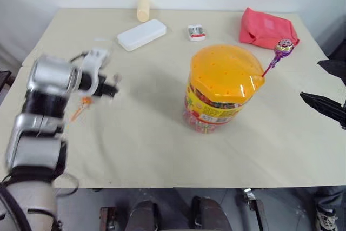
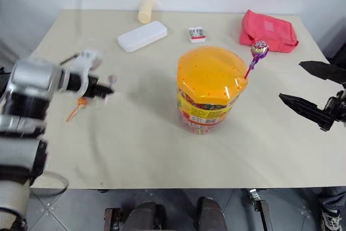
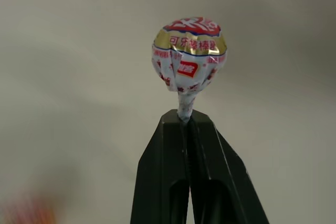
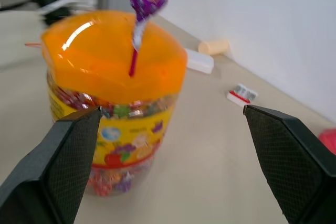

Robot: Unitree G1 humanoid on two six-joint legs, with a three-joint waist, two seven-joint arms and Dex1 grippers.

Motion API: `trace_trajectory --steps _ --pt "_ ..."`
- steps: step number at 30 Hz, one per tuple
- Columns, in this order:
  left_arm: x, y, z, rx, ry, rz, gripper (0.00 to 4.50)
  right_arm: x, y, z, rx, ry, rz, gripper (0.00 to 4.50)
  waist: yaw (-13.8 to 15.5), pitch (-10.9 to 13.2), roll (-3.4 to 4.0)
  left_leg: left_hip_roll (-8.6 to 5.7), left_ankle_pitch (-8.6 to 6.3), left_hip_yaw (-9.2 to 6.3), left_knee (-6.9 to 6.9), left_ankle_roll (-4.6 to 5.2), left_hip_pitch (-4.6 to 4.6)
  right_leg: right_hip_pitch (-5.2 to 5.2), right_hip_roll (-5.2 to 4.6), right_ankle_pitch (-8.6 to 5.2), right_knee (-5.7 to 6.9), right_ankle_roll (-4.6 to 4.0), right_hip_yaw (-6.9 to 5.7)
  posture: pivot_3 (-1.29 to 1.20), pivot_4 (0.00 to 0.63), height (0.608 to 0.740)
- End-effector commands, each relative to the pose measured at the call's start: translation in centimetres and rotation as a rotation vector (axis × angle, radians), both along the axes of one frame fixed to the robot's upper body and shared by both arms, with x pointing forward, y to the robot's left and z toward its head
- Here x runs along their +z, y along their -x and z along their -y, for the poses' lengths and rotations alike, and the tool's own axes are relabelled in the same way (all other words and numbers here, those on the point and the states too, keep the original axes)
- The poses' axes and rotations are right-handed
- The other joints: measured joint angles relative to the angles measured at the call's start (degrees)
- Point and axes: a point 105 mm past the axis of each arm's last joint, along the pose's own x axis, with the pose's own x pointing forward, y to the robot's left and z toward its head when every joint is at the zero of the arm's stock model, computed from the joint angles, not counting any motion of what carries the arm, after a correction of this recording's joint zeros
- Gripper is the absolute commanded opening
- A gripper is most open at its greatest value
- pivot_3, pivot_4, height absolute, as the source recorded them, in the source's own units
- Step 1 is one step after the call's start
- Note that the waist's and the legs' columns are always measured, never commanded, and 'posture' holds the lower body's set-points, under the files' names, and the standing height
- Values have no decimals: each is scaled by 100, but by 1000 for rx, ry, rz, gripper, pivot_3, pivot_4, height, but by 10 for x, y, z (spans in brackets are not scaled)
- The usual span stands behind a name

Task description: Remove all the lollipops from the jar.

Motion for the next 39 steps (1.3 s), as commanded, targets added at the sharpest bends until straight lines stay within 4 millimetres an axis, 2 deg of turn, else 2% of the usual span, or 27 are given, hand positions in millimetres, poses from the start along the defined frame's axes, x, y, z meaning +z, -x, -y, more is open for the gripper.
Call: trace_trajectory --steps 1,4,7,19,22,25,28,31,33,36,39 --pt "15 25 1 -37 -25 5 12 9 -1 -3 23 35 34 4500 44 1 -1 1 0 -1 8 0 -2 2 -1 0 3 0 1 0 150 740" --pt "8 42 -9 -35 -52 -43 12 9 -5 -4 37 39 29 4500 127 1 -1 1 0 -2 34 0 -1 9 -5 0 19 0 11 0 150 740" --pt "12 51 -9 -68 -41 -49 713 8 -8 -4 48 45 24 4500 182 1 -1 2 0 3 46 0 2 9 -5 0 29 0 24 0 150 740" --pt "39 56 -9 -105 -77 24 4444 10 -5 0 41 63 21 4500 162 1 -2 0 -1 15 47 1 0 3 -2 0 33 0 32 0 150 740" --pt "58 49 -2 -150 -54 114 4479 13 -6 3 18 61 24 4500 172 1 -2 0 -1 16 47 1 0 3 -3 0 33 0 34 0 150 740" --pt "80 41 14 -262 22 263 4479 17 -10 2 -15 41 26 4500 175 1 -2 0 -1 17 47 1 0 3 -3 0 33 0 34 0 150 740" --pt "110 34 36 -418 180 516 4479 18 -19 1 -80 25 -6 4500 172 1 -2 0 -1 17 50 1 0 2 -4 0 37 0 33 0 150 740" --pt "134 40 56 -614 397 770 4479 20 -22 -8 -60 -13 -5 4500 153 1 -2 3 -1 17 53 1 -1 2 -4 0 40 0 30 0 150 740" --pt "137 50 62 -737 479 858 4479 24 -28 -13 -62 -55 2 4500 135 0 -2 3 -1 21 51 1 0 0 -4 0 40 0 31 0 150 740" --pt "122 69 69 -961 513 888 4479 18 -36 -30 -23 -66 -47 4500 83 0 -1 7 -1 33 44 1 6 -4 0 -1 40 -3 32 0 150 740" --pt "117 77 70 -1060 548 898 4479 15 -40 -41 15 -75 -64 4500 87 0 -2 8 -1 35 43 1 6 -6 0 -2 40 -4 31 0 150 740"
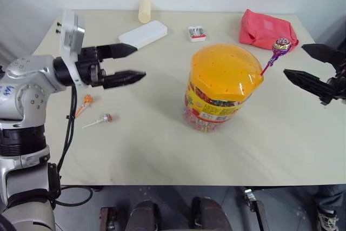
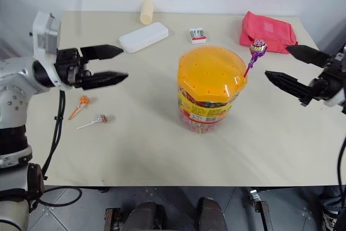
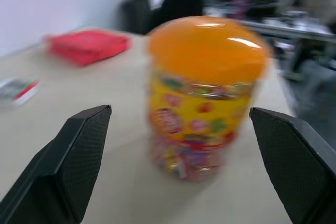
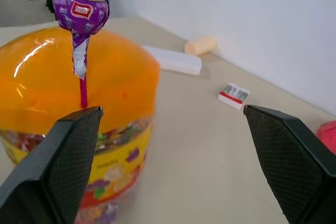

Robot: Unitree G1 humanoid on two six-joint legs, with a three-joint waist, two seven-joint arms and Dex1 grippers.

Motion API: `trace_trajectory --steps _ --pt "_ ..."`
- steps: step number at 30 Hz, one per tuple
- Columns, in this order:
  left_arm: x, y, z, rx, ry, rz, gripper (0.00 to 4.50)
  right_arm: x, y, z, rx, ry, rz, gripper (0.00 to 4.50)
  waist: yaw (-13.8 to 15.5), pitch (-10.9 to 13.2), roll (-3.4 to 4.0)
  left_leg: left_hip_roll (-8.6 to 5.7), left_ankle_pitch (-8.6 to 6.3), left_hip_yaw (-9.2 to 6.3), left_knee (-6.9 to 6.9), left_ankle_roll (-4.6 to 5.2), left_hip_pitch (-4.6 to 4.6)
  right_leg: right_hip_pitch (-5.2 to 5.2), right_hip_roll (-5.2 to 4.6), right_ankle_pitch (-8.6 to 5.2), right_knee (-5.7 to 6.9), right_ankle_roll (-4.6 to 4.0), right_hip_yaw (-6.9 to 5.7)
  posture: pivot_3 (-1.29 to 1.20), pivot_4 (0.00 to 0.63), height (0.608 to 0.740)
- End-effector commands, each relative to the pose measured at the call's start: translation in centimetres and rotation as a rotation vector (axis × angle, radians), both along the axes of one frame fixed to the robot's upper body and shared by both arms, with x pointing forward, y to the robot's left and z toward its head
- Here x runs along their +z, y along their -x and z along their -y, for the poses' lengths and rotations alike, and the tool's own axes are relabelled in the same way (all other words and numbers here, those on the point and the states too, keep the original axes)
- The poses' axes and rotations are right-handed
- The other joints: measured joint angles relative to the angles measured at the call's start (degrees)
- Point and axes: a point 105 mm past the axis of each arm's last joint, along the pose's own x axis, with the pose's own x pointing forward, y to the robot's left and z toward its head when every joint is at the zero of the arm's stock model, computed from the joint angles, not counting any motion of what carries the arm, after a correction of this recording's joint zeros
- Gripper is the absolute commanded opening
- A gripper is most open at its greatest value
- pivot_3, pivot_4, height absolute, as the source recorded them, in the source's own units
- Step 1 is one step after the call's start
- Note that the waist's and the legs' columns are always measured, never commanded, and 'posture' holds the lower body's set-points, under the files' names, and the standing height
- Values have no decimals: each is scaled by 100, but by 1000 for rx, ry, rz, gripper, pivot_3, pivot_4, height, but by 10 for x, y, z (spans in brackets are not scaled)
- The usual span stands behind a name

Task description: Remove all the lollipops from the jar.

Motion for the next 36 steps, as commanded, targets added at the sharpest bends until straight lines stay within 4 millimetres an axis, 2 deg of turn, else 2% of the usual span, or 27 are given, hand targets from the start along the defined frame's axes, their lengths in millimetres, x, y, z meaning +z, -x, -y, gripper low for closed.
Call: trace_trajectory --steps 1,5,8,14,19,20,25,29,30,33,36 --pt "8 16 -1 -126 14 100 4479 9 0 -16 54 -18 33 4500 25 0 0 0 0 0 1 0 -1 0 -1 0 0 0 0 0 150 740" --pt "4 22 -1 -186 3 103 4479 10 -5 -25 75 -31 33 4500 70 0 0 -4 -1 0 4 1 -2 0 -5 1 1 1 3 0 150 740" --pt "3 26 -4 -211 0 107 4500 15 -3 -31 120 -61 49 3947 65 0 0 -4 -1 0 4 2 -2 0 -5 1 0 1 3 0 150 740" --pt "1 28 -7 -212 -6 100 4500 20 0 -30 119 -65 63 1867 66 0 0 -4 -1 -1 2 2 -2 0 -4 1 -1 1 2 0 150 740" --pt "2 28 -7 -219 2 100 4500 34 3 -29 109 -87 107 181 60 0 0 -3 -1 -1 2 2 -2 0 -4 1 0 1 2 0 150 740" --pt "2 28 -8 -221 3 99 4500 38 3 -28 103 -100 116 43 61 0 0 -3 -1 -1 2 2 -2 0 -4 1 0 1 2 0 150 740" --pt "2 28 -11 -230 2 91 4500 65 6 -17 40 -169 199 43 61 0 0 -3 -1 -1 1 2 -2 0 -4 1 -1 1 2 0 150 740" --pt "1 27 -14 -229 -7 86 4500 82 1 9 -123 -200 253 43 66 0 0 -3 -1 -1 1 2 -2 0 -4 1 -2 1 2 0 150 740" --pt "1 27 -14 -230 -8 85 4500 79 -3 16 -175 -180 233 43 68 0 0 -3 -1 -1 1 2 -2 0 -4 1 -1 1 2 0 150 740" --pt "1 26 -15 -233 -10 83 4500 52 -16 43 -342 -79 112 43 78 0 -1 -3 -1 -2 0 2 -4 0 -4 1 -3 1 1 0 150 740" --pt "1 26 -17 -234 -14 80 4500 14 -24 67 -459 42 -42 43 59 -1 -2 -3 -2 4 -2 4 -3 0 -5 1 -6 1 2 0 150 740"
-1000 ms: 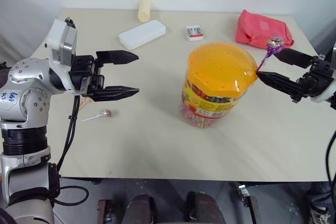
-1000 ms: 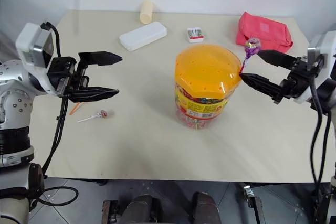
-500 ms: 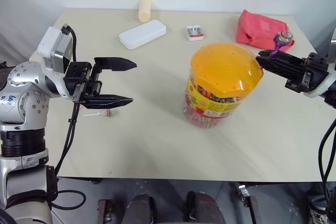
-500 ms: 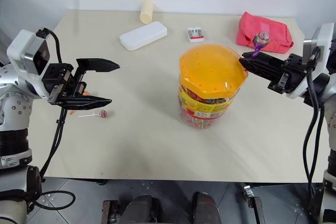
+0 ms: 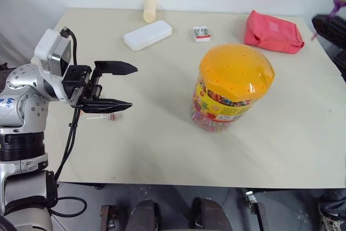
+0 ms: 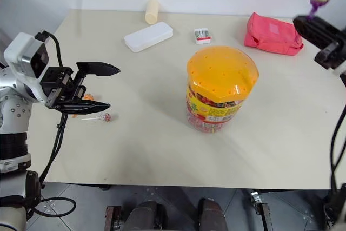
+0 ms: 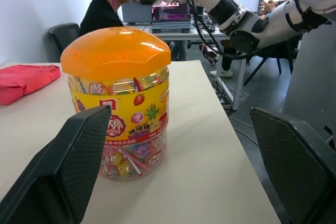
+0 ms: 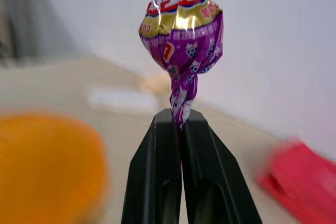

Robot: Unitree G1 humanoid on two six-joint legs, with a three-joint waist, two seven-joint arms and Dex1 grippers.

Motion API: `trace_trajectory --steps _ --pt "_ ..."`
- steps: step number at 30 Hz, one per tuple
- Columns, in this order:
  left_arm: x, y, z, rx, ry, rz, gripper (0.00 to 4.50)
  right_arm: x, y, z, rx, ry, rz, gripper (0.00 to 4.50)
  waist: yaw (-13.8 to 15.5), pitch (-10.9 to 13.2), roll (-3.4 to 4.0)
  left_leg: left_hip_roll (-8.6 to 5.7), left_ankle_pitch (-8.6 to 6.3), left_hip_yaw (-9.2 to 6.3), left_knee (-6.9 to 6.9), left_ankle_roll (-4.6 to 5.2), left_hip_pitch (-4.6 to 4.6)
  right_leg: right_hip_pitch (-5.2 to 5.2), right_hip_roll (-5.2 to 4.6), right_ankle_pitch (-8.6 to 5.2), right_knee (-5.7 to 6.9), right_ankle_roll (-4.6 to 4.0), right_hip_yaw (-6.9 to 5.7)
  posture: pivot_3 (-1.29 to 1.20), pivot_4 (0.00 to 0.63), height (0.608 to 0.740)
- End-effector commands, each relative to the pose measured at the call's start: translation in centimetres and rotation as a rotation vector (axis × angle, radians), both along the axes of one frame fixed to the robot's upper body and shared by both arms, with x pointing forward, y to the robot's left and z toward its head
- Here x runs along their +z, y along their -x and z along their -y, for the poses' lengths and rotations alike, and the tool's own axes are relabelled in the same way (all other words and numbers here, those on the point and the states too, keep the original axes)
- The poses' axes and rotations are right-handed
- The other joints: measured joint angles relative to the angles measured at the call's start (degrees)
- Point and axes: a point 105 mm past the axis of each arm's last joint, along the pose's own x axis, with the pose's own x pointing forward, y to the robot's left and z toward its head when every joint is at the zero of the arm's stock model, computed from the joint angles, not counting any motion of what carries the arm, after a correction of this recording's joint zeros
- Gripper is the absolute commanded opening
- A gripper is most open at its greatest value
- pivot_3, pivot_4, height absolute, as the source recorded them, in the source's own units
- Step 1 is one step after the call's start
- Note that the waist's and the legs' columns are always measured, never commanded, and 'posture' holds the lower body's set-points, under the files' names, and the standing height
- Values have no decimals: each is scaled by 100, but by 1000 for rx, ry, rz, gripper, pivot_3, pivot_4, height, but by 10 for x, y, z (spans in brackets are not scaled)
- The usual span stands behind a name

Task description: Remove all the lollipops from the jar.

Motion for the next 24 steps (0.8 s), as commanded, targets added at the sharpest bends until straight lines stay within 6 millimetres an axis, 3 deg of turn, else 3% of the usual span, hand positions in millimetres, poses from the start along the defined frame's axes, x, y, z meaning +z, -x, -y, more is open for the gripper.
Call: trace_trajectory --steps 1,5,13,16,24 --pt "9 4 -5 -2 -1 45 4500 -31 -4 28 -141 104 -166 43 -12 0 0 1 0 1 -1 0 0 0 1 0 -1 0 0 0 150 740" --pt "8 3 -8 10 -10 40 4500 -98 -3 60 -274 185 -518 43 -28 0 0 4 0 7 -2 0 1 -1 2 0 -3 0 2 0 150 740" --pt "2 -2 -12 53 -18 6 4500 -159 -5 82 -402 149 -671 43 -35 0 0 6 0 11 -2 0 0 -8 4 0 -2 0 7 0 150 740" --pt "0 -2 -14 63 -14 -13 4500 -166 -7 82 -406 131 -675 716 -36 1 2 6 0 11 -2 -1 0 -8 4 0 -2 0 7 0 150 740" --pt "-8 -7 -20 128 -12 -113 4500 -155 -1 81 -376 122 -634 3349 -18 2 5 7 0 13 -3 -1 -1 -12 4 0 -2 0 10 0 150 740"
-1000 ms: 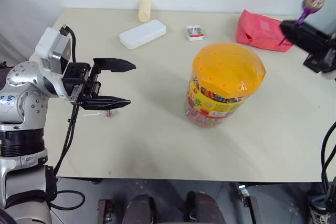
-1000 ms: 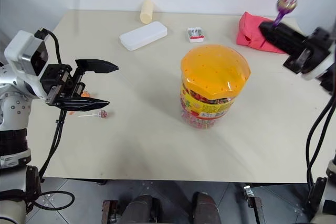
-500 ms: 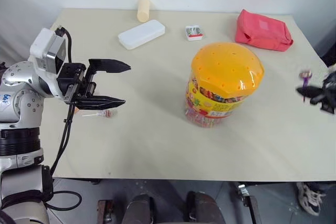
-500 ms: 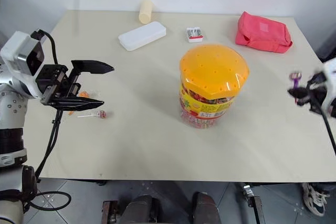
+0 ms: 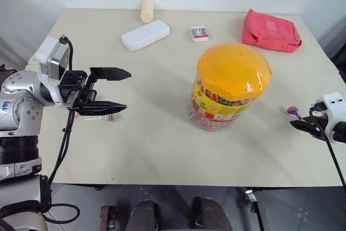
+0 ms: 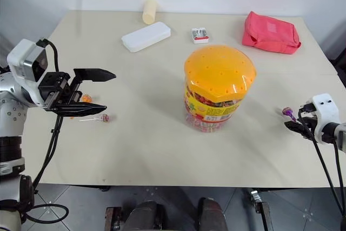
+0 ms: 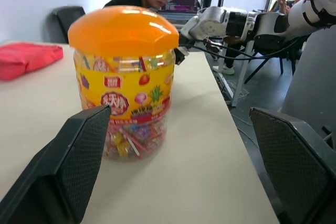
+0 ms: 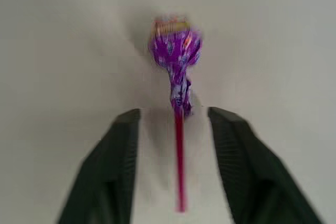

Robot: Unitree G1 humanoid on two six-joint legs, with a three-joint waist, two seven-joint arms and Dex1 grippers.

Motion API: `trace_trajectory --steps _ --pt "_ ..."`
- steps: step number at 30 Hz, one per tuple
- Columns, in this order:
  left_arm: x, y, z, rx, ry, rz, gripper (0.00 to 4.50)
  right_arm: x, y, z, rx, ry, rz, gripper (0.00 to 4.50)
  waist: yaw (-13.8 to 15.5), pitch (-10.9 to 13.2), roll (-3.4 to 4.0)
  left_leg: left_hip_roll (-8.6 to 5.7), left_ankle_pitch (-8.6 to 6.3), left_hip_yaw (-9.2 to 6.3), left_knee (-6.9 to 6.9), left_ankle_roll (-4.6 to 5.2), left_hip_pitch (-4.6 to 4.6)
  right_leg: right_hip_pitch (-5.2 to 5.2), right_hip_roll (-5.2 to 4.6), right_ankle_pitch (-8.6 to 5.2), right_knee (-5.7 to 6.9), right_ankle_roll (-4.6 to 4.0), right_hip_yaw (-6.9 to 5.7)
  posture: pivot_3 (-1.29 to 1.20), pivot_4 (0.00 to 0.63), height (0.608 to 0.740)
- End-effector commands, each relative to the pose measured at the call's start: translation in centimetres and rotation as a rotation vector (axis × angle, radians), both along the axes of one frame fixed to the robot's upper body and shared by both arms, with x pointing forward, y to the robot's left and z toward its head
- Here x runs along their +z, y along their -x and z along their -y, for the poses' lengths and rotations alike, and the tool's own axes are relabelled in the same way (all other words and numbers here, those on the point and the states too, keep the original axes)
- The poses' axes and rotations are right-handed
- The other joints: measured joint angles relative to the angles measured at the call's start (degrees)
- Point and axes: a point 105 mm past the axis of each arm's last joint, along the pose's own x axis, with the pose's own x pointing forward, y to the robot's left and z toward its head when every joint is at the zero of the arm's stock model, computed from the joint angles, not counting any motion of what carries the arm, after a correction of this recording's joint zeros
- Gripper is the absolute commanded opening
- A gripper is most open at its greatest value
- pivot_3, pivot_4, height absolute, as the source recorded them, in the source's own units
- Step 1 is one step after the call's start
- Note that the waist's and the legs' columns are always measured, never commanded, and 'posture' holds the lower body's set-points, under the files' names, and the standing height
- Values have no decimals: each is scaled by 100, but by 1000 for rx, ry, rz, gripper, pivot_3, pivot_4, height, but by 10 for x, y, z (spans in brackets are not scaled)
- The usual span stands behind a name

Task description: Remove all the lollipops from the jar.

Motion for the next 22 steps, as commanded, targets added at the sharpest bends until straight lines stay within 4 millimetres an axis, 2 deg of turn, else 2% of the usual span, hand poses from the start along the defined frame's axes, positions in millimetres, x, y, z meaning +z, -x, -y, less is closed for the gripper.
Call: trace_trajectory --steps 1,3,6,7,9,11,12,14,16,18,22 --pt "2 -2 -6 62 -4 -15 4500 32 4 3 23 27 102 3726 6 0 0 0 0 0 0 0 0 0 0 0 0 0 2 0 150 740" --pt "-1 -9 -9 137 2 -19 4500 41 8 -3 70 15 145 4408 11 0 0 0 0 0 0 0 0 0 0 0 0 0 2 0 150 740" --pt "-5 -19 -12 230 30 -10 4500 55 17 -20 179 5 209 4465 19 0 0 0 0 -1 0 0 0 0 0 0 0 0 3 0 150 740" --pt "-8 -20 -12 240 35 -31 4500 59 21 -29 229 -19 228 4465 20 0 0 0 0 -1 0 0 0 0 1 0 0 0 3 0 150 740" --pt "-15 -17 -11 231 58 -57 4500 68 35 -60 401 -70 283 4465 21 0 0 -1 0 1 0 0 0 0 0 0 0 0 4 0 150 740" --pt "-17 -14 -10 218 75 -60 4500 72 45 -75 485 -81 309 4465 22 0 -1 1 -1 -2 -3 -1 2 1 4 0 1 0 3 0 150 740" --pt "-21 -13 -10 217 81 -92 4500 70 51 -86 558 -79 329 4465 22 -1 -2 2 -1 -2 -4 -2 2 1 5 0 -3 0 3 0 150 740" --pt "-35 -14 -12 250 63 -138 4500 53 68 -107 715 -65 288 4465 34 -5 -9 2 -2 -2 0 -3 1 1 5 0 -2 0 3 0 150 740" --pt "-43 -13 -16 278 74 -151 4500 28 79 -116 790 -56 208 4465 47 -5 -9 1 -2 -5 -2 -4 3 6 4 0 -3 0 2 0 150 740" --pt "-46 -12 -19 311 103 -147 4500 11 73 -112 726 -84 216 4465 33 -11 -19 -1 -3 -5 0 -4 5 10 3 0 -5 0 2 0 150 740" --pt "-51 -3 -17 338 137 -140 4500 2 56 -112 604 -124 307 4465 15 -11 -20 2 -3 -2 7 -4 8 12 3 1 -3 2 4 0 150 740"
